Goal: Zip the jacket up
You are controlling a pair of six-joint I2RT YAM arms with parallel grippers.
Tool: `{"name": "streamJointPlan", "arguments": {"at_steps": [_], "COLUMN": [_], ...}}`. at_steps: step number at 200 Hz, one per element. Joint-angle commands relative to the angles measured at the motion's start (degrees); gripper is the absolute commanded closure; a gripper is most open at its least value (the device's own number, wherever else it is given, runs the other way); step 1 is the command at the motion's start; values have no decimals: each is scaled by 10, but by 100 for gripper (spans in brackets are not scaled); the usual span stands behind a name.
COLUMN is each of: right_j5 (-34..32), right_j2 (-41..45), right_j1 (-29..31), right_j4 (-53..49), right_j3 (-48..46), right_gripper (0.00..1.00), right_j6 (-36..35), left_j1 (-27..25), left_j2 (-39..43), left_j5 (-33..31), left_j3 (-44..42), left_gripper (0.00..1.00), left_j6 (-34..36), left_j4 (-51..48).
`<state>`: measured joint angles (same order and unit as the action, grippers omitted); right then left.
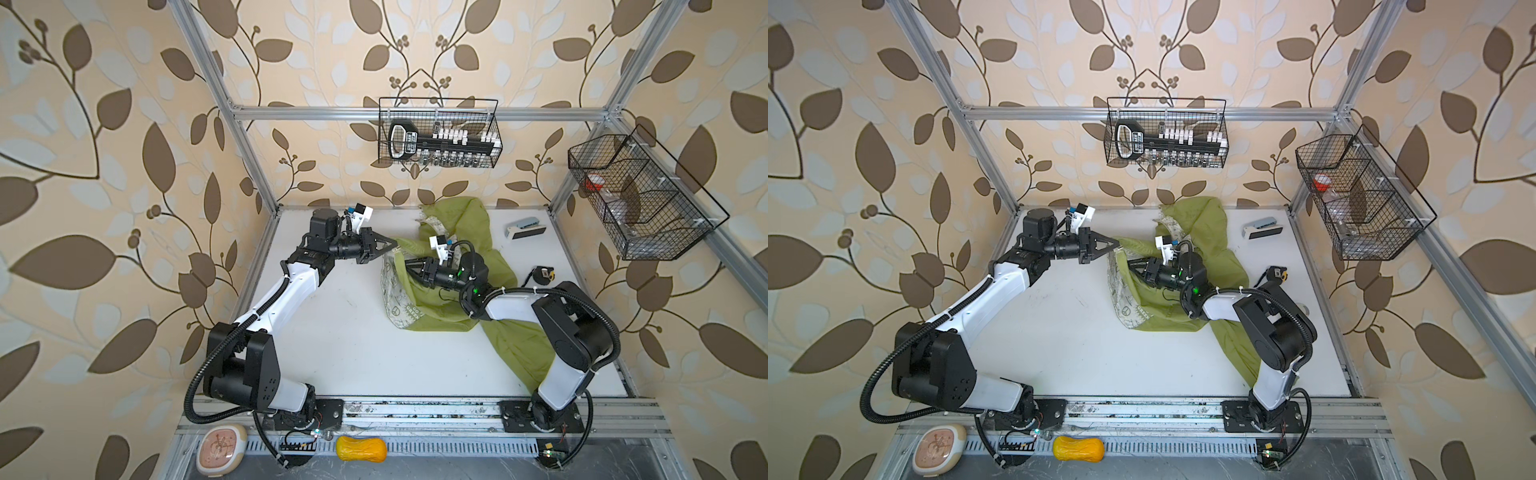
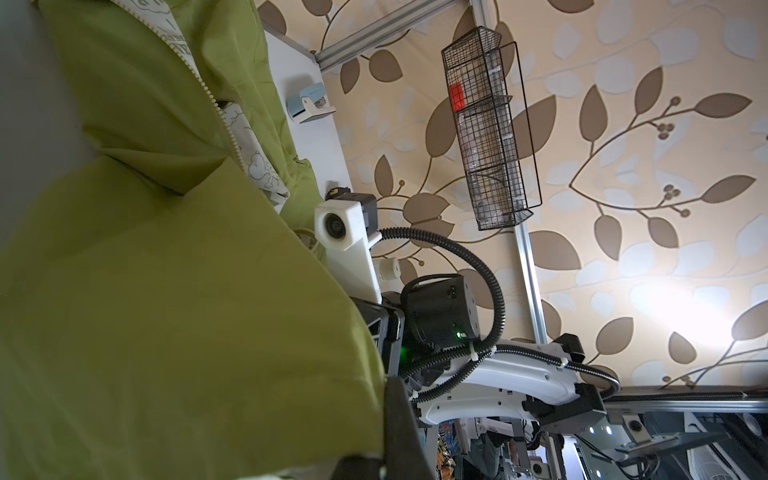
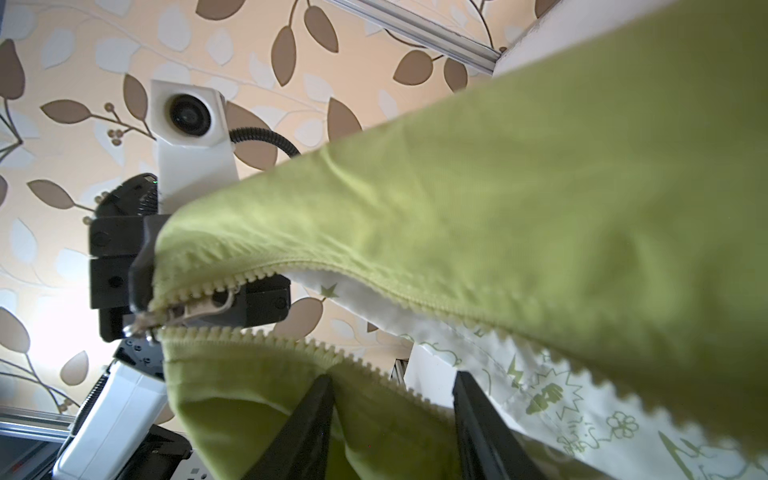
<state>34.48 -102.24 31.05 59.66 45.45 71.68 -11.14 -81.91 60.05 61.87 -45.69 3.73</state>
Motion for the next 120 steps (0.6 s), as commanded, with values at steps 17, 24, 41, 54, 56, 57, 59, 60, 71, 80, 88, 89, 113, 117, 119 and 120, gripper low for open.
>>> {"name": "streamJointPlan", "arguments": {"at_steps": [17,24,41,54,56,57,59,60,71,80,88,89,113,117,119,120], "right_j5": [-11,-14,-24,-29,-29,-29,-29,-29,-33,-34,-34,-34,-37,-38,-38,-38], "right_j2": [-21,-21,-21,-20,-20,-20,-20,-20,-21,-21,-21,-21,-22,-22,-22,-22], "right_j1": [-17,-21,-26,-27,-27,-27,-27,-27,-27,-26,-24,-24,-20,-19,-18,-18], "right_j4": [157,180,226,251,253,254,258,260,276,285,287,288,304,307,309,310], "right_j3": [-31,-39,-61,-71,-72,-72,-74,-74,-79,-78,-76,-76,-68,-67,-66,-66], "right_gripper": [58,58,51,47,46,46,45,45,40,37,35,35,29,28,27,27], "right_j6": [91,103,126,138,140,141,143,144,156,163,167,168,183,187,188,188], "left_j1": [7,7,7,7,7,7,7,7,6,5,3,3,-9,-12,-13,-14], "left_j2": [31,32,34,32,31,31,31,30,27,25,24,24,27,27,27,26], "left_j5": [46,48,53,57,58,58,59,60,62,65,68,69,75,77,77,77], "left_j3": [-58,-67,-85,-94,-94,-95,-95,-95,-94,-91,-88,-87,-70,-67,-67,-66], "left_gripper": [100,100,100,100,100,100,100,100,100,100,100,100,100,100,100,100], "left_j6": [-79,-91,-119,-142,-145,-147,-150,-152,-167,-177,-183,-184,-173,-170,-168,-168], "left_j4": [141,160,203,237,242,245,249,252,269,279,288,288,272,267,265,264]}}
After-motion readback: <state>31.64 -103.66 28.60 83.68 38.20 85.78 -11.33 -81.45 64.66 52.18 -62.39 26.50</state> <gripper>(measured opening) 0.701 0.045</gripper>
